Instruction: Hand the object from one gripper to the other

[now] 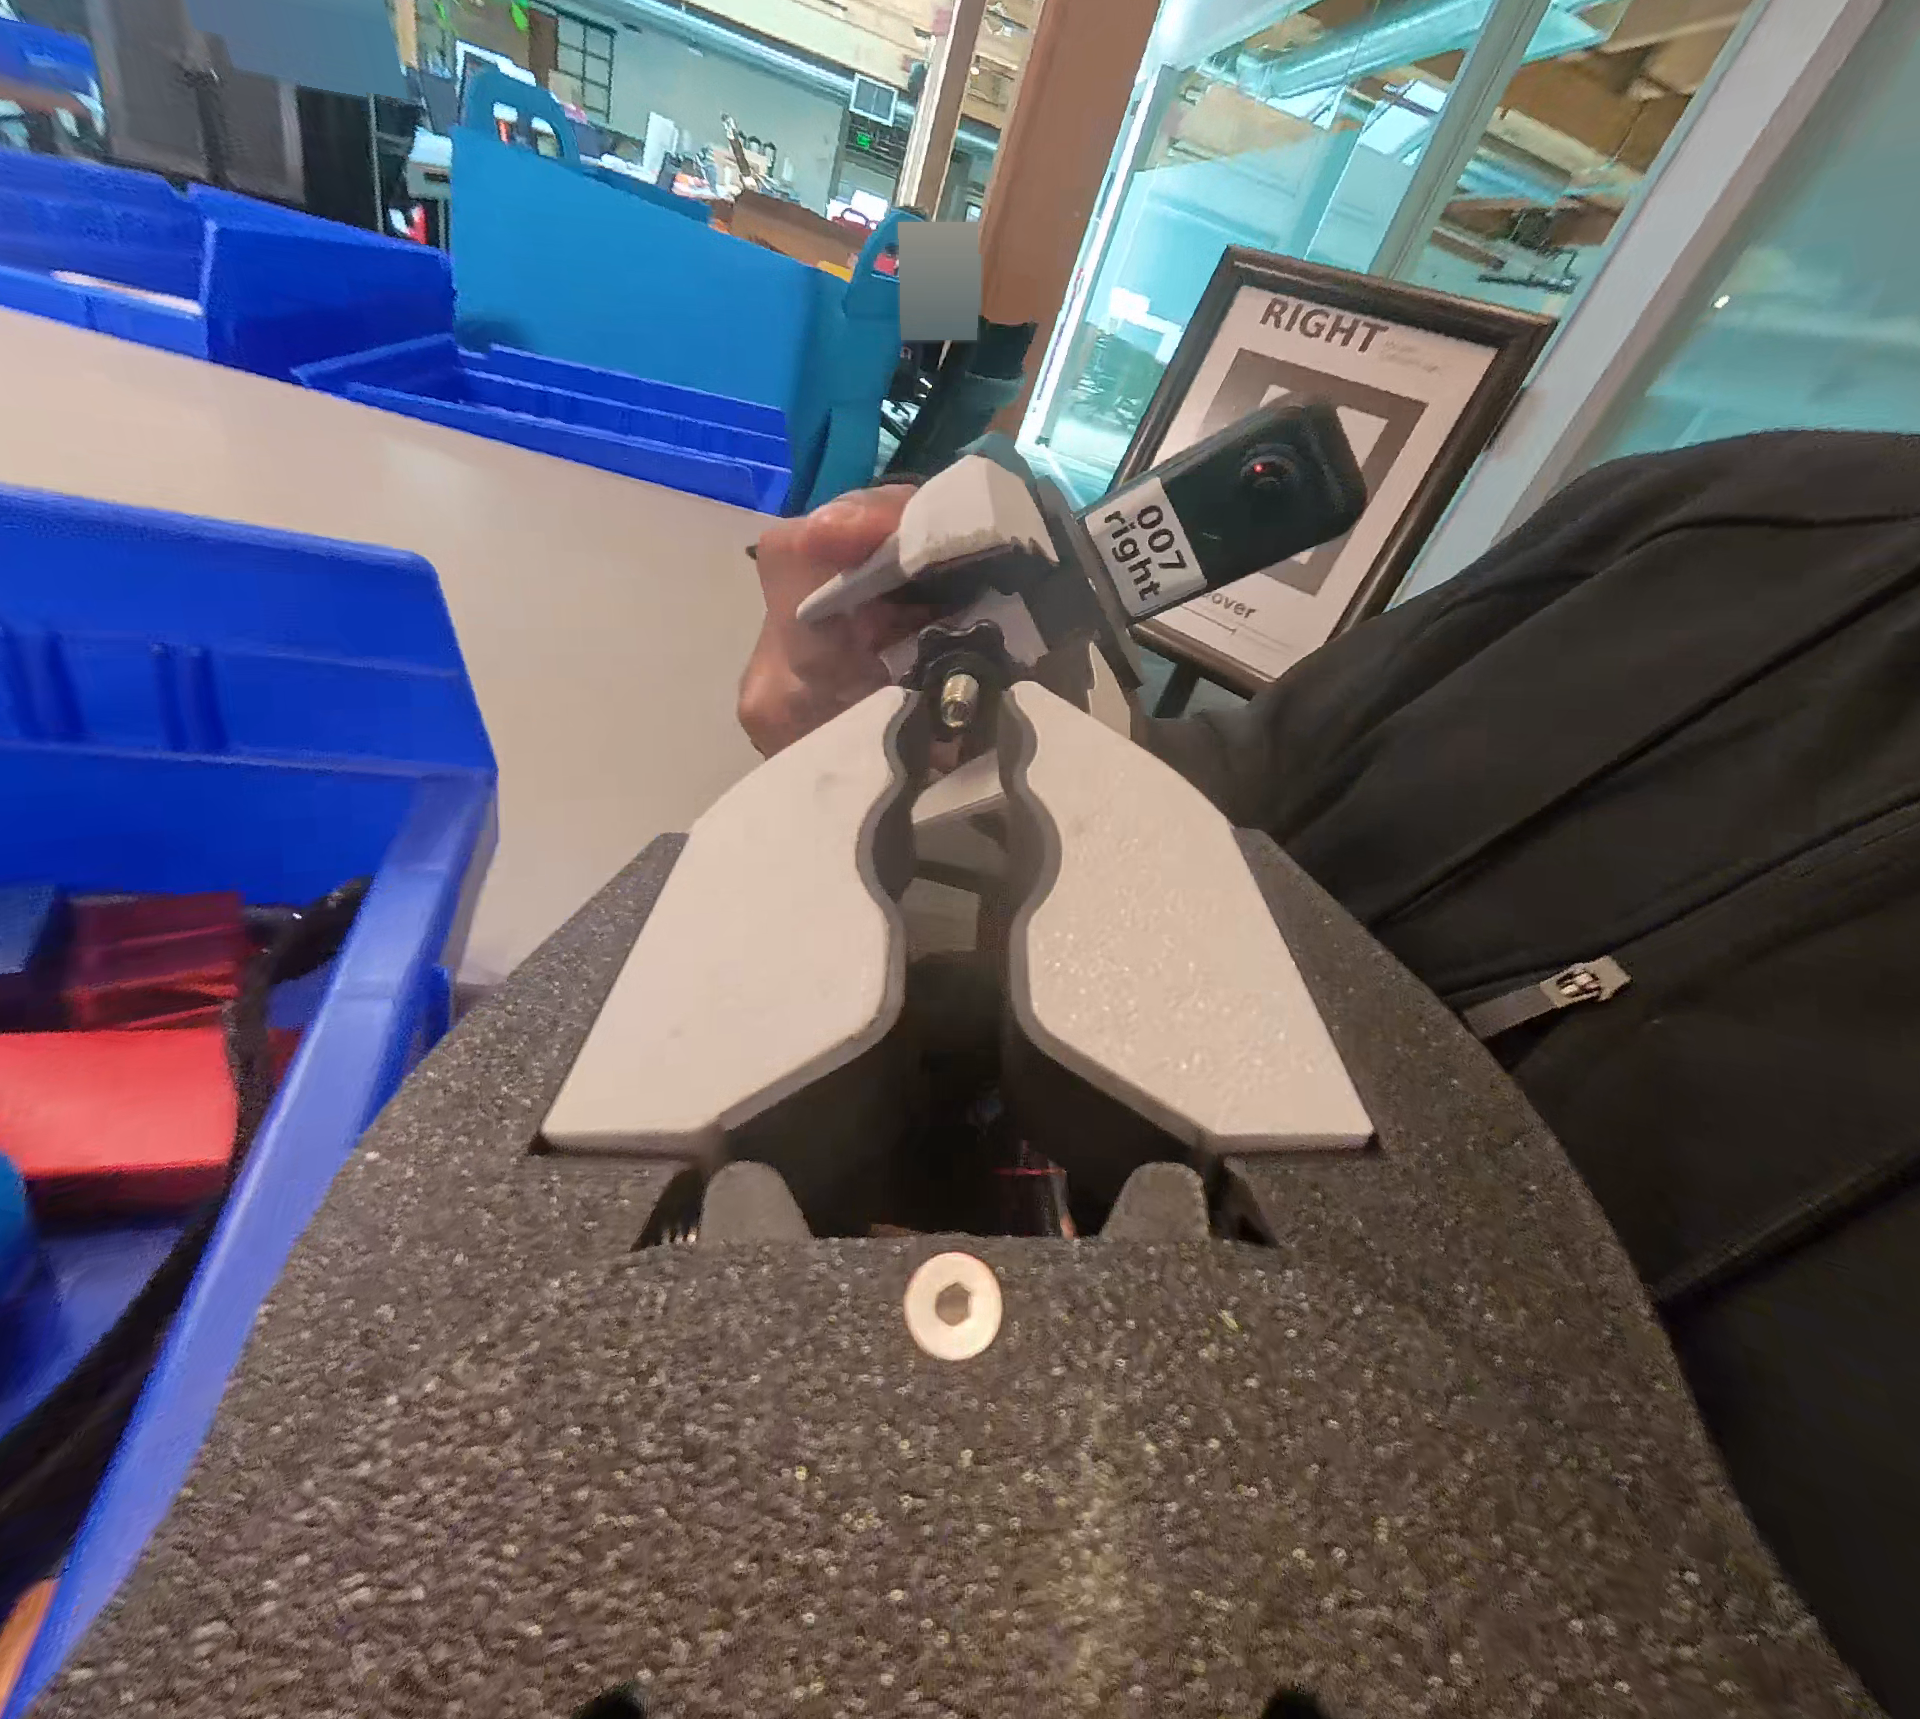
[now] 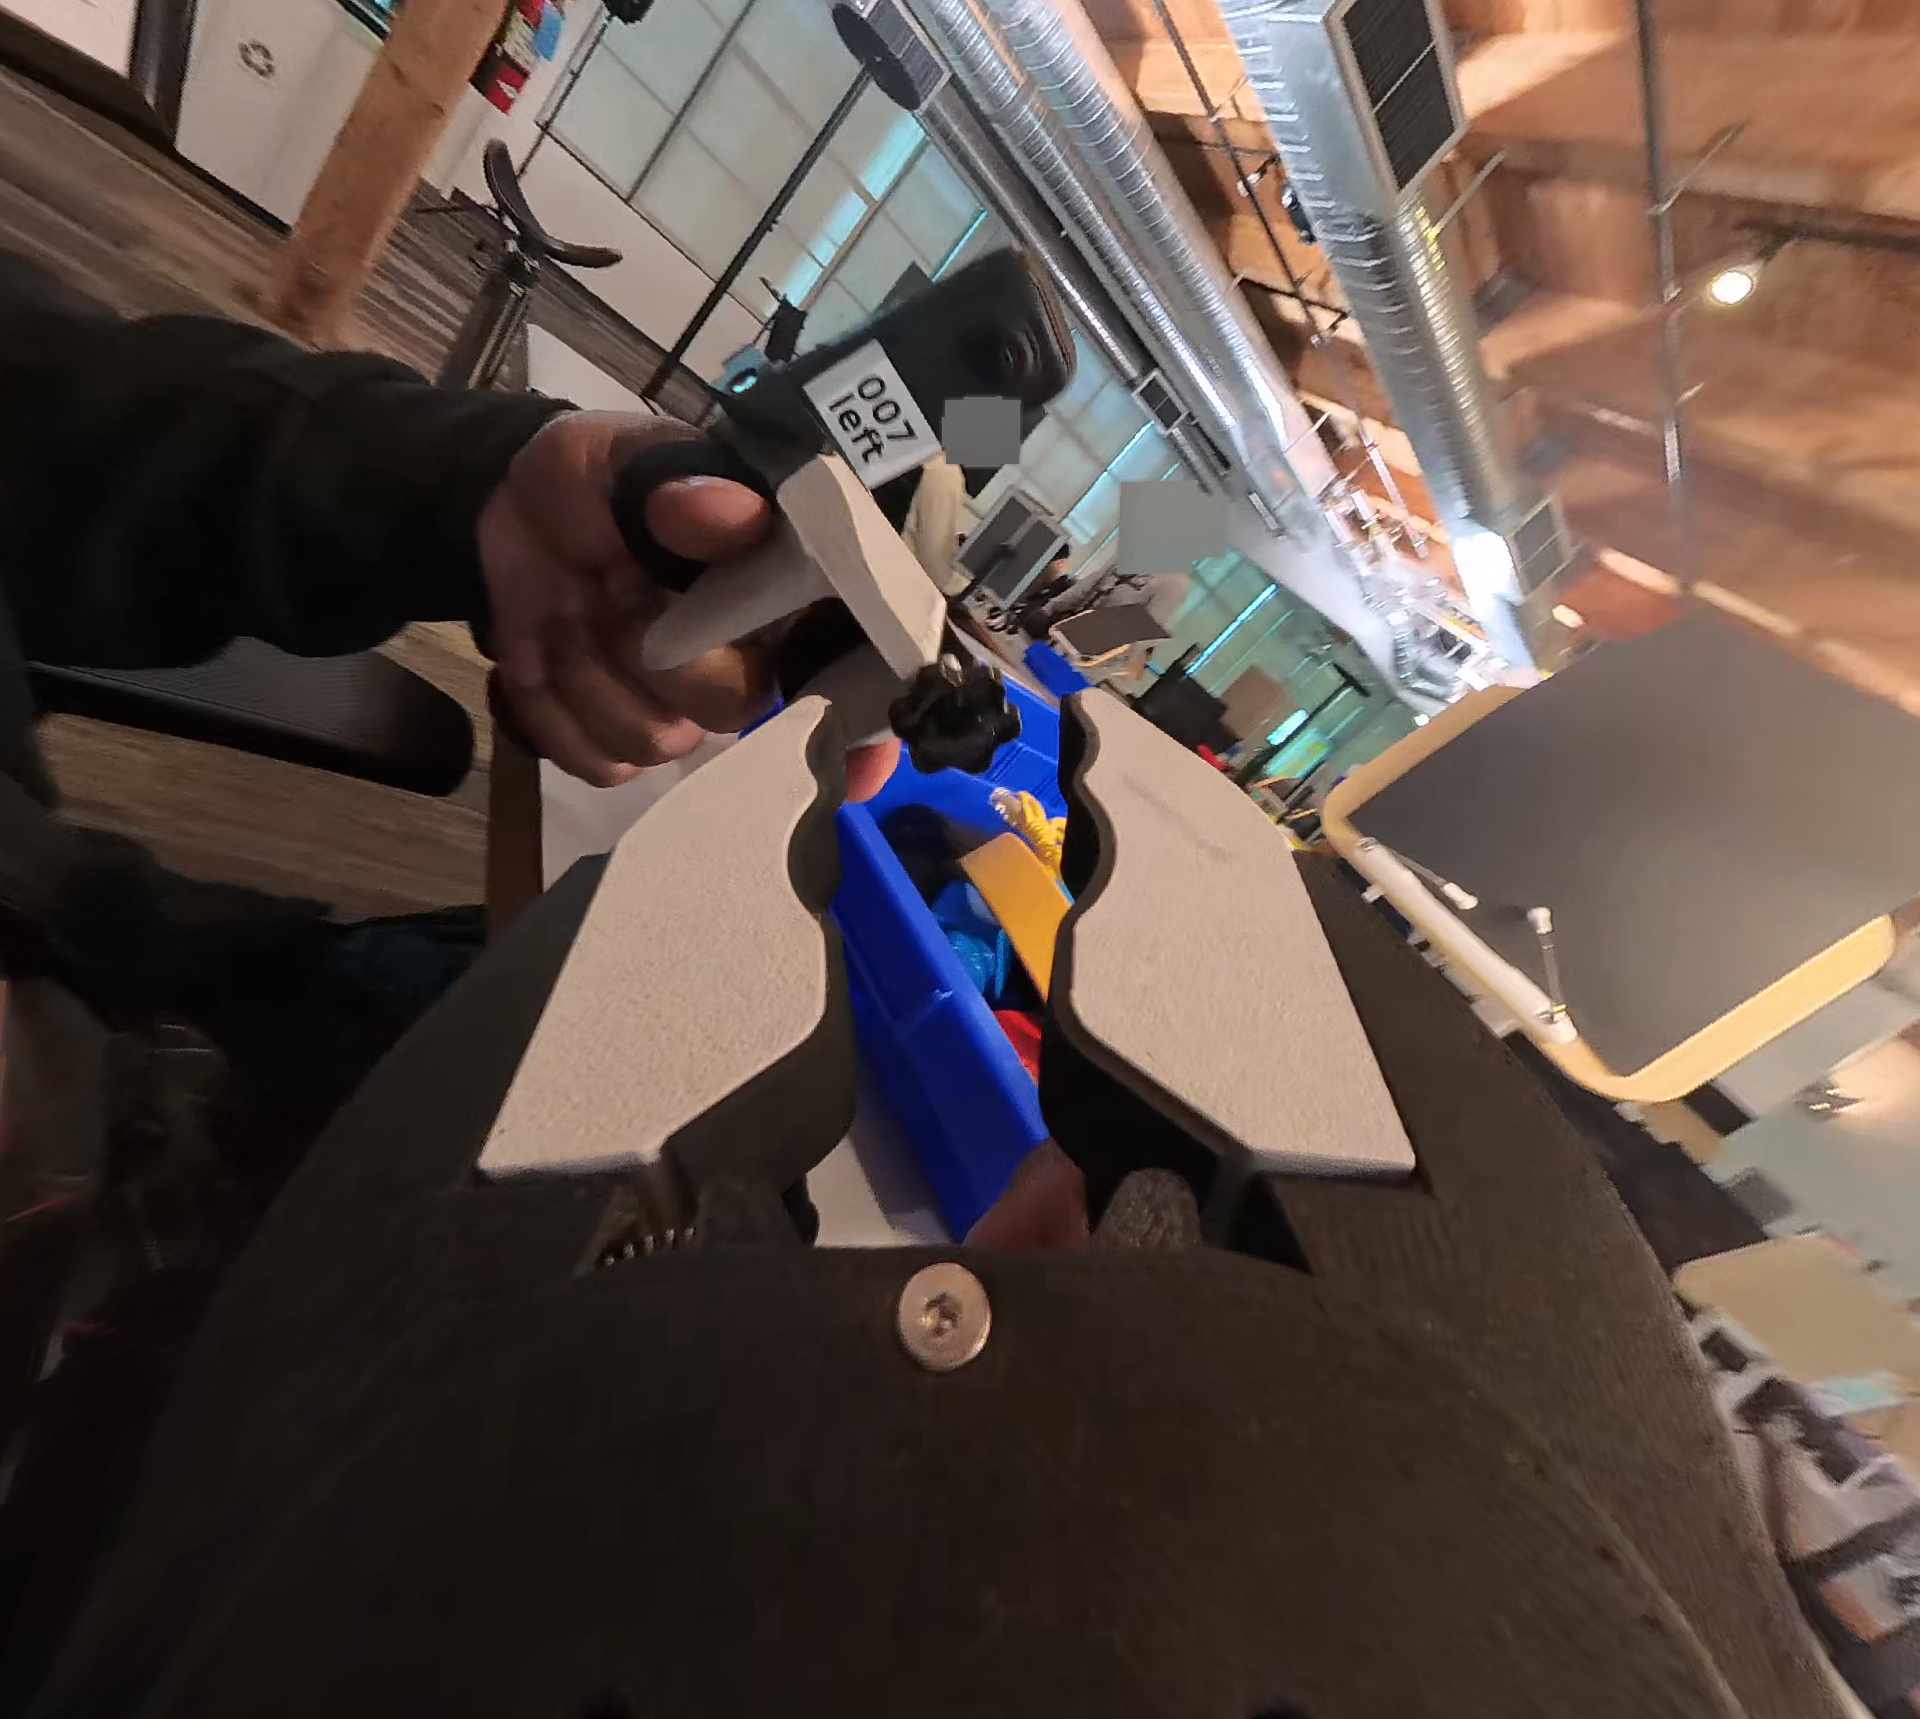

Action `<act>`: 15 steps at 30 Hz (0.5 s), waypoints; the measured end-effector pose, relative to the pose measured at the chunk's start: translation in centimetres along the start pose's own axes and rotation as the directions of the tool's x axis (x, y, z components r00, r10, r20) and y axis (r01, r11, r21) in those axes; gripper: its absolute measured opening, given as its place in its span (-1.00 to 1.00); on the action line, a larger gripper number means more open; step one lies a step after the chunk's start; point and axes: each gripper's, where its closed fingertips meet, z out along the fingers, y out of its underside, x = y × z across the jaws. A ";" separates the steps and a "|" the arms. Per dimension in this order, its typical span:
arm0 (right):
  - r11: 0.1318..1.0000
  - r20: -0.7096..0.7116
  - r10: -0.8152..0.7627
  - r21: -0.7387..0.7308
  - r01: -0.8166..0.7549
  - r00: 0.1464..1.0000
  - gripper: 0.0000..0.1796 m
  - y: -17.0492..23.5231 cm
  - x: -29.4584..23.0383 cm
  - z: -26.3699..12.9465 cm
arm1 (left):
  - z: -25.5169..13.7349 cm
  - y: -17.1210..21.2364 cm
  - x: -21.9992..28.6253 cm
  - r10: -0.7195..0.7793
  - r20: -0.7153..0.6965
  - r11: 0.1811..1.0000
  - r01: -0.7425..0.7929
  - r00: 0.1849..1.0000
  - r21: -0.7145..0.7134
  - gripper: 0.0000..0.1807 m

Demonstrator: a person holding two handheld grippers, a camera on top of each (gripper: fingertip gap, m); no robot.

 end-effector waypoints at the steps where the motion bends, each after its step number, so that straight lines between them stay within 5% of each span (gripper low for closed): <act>1: 1.000 -0.006 -0.023 -0.004 0.023 1.000 -0.58 0.0 -0.1 0.1 | 0.1 0.1 0.0 -0.027 -0.009 1.000 0.027 1.000 -0.001 -0.86; 10: 0.991 -0.046 -0.129 -0.048 0.127 0.991 -0.75 0.8 -0.1 0.4 | 0.4 0.6 0.1 -0.157 -0.068 0.988 0.156 0.985 -0.018 -0.86; 15: 1.000 -0.035 0.009 -0.019 -0.010 0.999 -0.75 0.7 0.3 0.3 | -0.1 -0.1 0.0 0.007 -0.020 1.000 -0.007 1.000 0.024 -0.75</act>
